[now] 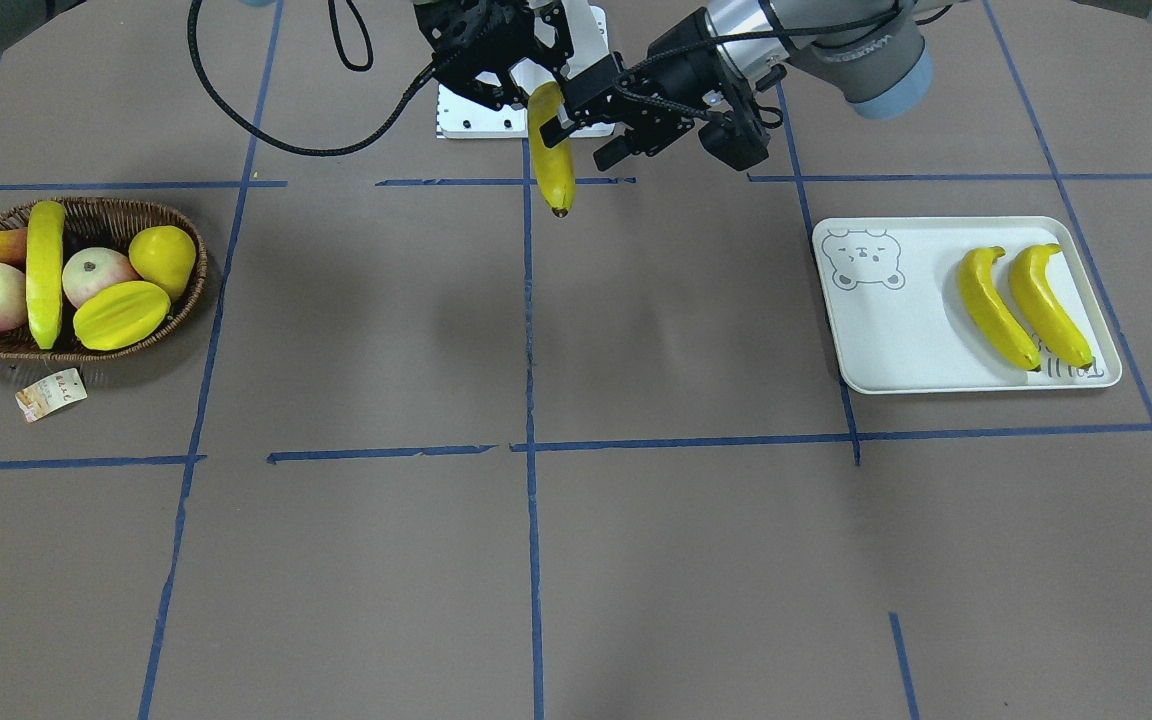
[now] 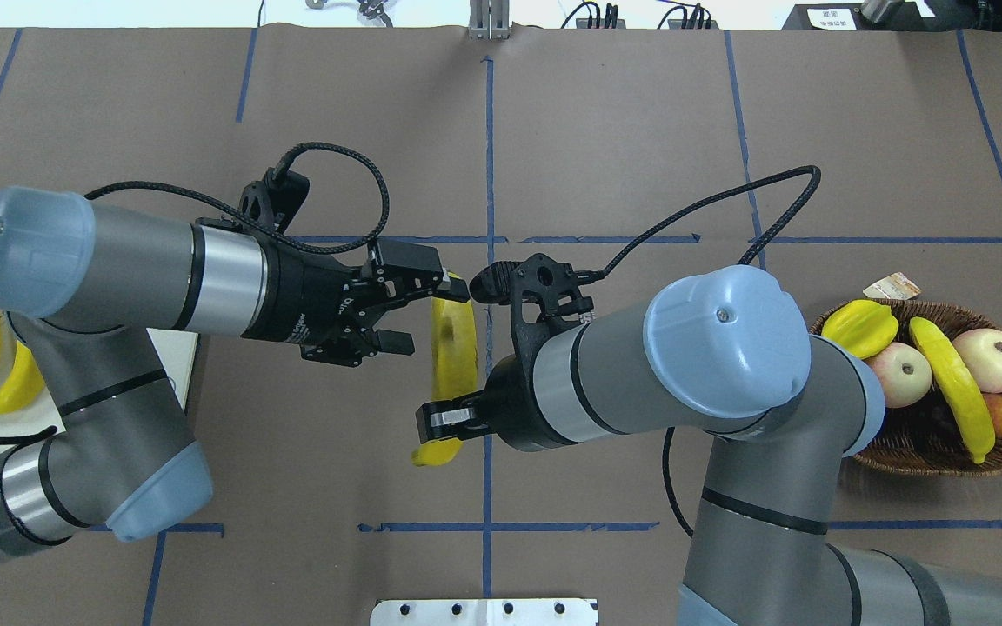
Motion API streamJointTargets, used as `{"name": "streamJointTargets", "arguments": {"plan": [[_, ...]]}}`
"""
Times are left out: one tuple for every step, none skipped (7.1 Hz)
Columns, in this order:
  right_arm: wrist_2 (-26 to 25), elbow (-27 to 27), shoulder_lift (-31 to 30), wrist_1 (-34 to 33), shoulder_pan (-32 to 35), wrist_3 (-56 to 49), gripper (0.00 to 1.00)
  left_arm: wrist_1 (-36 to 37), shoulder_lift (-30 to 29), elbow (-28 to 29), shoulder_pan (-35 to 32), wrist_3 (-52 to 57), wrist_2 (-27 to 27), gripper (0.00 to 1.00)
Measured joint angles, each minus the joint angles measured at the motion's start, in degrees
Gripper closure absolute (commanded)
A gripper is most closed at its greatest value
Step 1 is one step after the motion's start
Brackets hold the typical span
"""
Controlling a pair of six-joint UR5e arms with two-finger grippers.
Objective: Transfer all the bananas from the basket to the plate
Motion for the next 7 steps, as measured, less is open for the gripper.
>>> {"name": "streamJointTargets", "arguments": {"plan": [[-0.03,-0.08,0.30,0.00,-0.15,0.00,0.99,0.02,-0.28,0.05,1.08,0.02,0.97,0.08],[-0.04,-0.11,0.43,0.00,-0.27,0.00,0.99,0.06,-0.40,0.12,1.75,0.03,1.70,0.67],[-0.02,-0.12,0.44,0.02,-0.31,0.00,0.99,0.06,-0.41,0.17,2.10,0.03,2.10,0.98],[0.00,-0.09,0.46,0.06,-0.34,0.01,0.98,0.05,-0.37,0.19,2.25,0.07,2.23,1.00],[0.00,-0.06,0.46,0.08,-0.34,-0.01,0.94,0.07,-0.29,0.21,2.30,0.23,2.21,1.00],[0.04,-0.03,0.46,0.08,-0.35,-0.07,0.19,0.18,-0.28,0.20,2.32,0.32,2.13,1.00],[0.05,0.00,0.45,0.08,-0.36,-0.17,0.00,0.38,-0.31,0.17,2.34,0.22,2.02,1.00]]}}
